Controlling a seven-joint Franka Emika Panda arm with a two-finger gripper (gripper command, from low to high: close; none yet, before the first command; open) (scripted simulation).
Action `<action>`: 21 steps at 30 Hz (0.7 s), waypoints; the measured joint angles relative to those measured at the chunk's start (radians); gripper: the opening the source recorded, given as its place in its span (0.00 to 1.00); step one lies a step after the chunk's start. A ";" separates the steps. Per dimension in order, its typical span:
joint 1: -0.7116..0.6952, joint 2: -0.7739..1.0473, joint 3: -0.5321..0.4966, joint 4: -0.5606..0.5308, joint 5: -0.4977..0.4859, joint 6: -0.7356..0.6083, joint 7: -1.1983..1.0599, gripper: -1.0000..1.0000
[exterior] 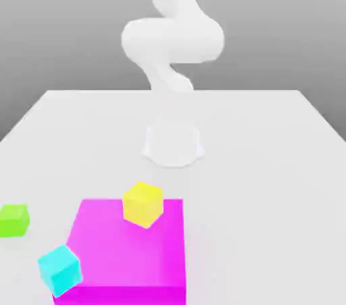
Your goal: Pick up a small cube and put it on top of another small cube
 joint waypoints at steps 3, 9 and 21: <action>-0.057 0.114 0.012 0.030 -0.017 0.016 0.092 0.50; -0.154 0.333 0.023 0.088 -0.053 0.046 0.269 0.50; -0.292 0.767 -0.032 0.201 -0.078 0.108 0.590 0.50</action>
